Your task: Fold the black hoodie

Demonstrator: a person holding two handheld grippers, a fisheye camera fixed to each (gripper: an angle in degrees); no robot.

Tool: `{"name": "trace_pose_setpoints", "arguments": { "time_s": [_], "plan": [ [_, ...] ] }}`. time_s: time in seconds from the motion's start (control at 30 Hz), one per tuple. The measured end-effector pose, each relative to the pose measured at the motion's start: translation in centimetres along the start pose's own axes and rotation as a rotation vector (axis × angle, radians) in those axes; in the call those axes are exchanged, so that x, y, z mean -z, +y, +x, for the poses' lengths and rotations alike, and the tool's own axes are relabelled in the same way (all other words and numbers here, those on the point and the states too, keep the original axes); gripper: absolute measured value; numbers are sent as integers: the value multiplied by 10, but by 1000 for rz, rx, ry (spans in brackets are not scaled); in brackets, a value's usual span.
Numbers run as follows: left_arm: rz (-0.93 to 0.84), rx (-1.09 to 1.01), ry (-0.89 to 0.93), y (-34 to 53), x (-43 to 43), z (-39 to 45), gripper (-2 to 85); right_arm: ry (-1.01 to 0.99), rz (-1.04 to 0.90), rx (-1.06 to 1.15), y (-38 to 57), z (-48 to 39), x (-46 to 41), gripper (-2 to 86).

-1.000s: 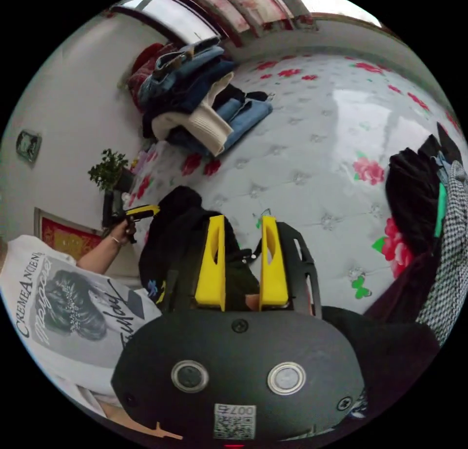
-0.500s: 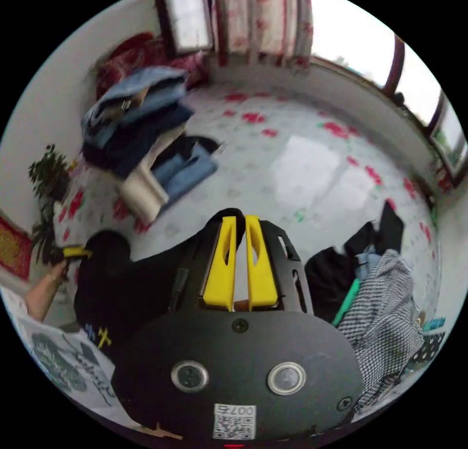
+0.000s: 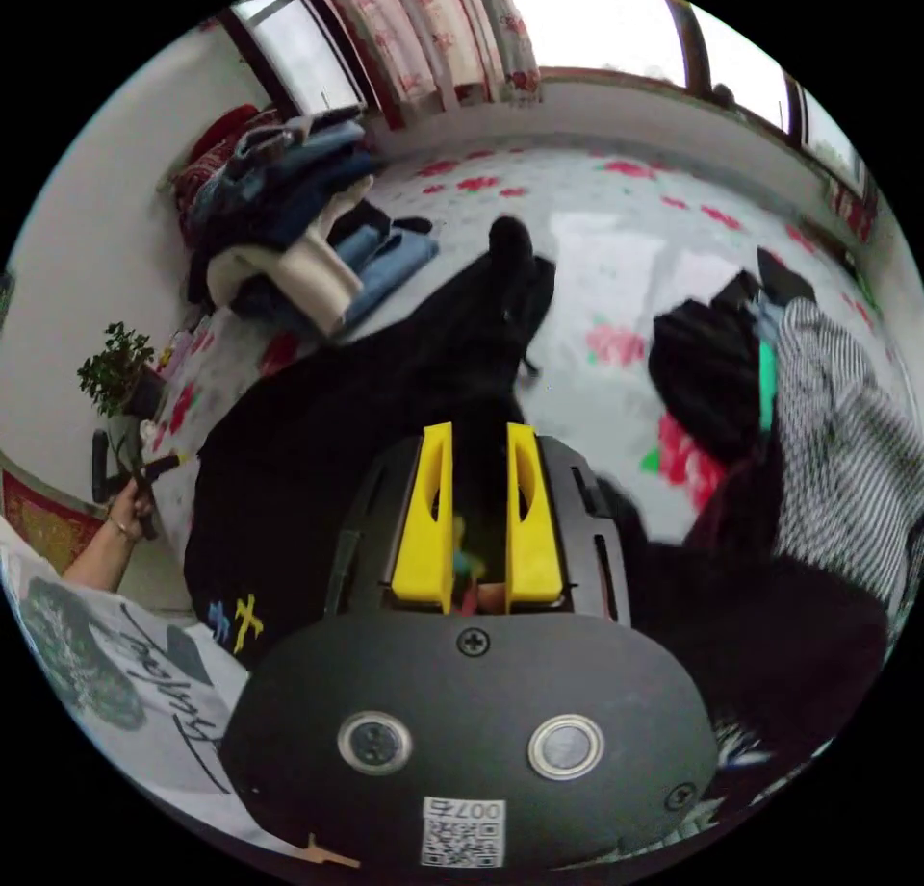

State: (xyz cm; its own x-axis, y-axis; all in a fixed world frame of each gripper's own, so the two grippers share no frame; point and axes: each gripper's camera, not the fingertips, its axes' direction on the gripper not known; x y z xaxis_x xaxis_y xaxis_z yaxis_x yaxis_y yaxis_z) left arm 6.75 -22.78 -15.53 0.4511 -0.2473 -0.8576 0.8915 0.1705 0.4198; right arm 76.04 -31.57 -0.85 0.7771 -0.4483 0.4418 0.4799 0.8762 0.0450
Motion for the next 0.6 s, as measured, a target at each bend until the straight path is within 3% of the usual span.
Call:
{"name": "trace_pose_setpoints", "arguments": {
  "time_s": [0.27, 0.4, 0.47, 0.53, 0.6],
  "plan": [
    [-109, 91, 105, 52, 27, -38, 105, 40, -289, -184, 192, -6, -13, 71],
    [-229, 81, 176, 55, 4, -30, 106, 2, -323, -162, 219, -20, -20, 72],
    [-220, 102, 152, 51, 2, -35, 74, -15, -310, -128, 225, -30, -24, 70],
    [-284, 168, 242, 37, 7, -55, 28, -42, -301, -106, 226, -36, -25, 68],
    [-233, 171, 304, 27, 31, -71, 14, -73, -290, -94, 227, -38, -24, 64]
  ]
}}
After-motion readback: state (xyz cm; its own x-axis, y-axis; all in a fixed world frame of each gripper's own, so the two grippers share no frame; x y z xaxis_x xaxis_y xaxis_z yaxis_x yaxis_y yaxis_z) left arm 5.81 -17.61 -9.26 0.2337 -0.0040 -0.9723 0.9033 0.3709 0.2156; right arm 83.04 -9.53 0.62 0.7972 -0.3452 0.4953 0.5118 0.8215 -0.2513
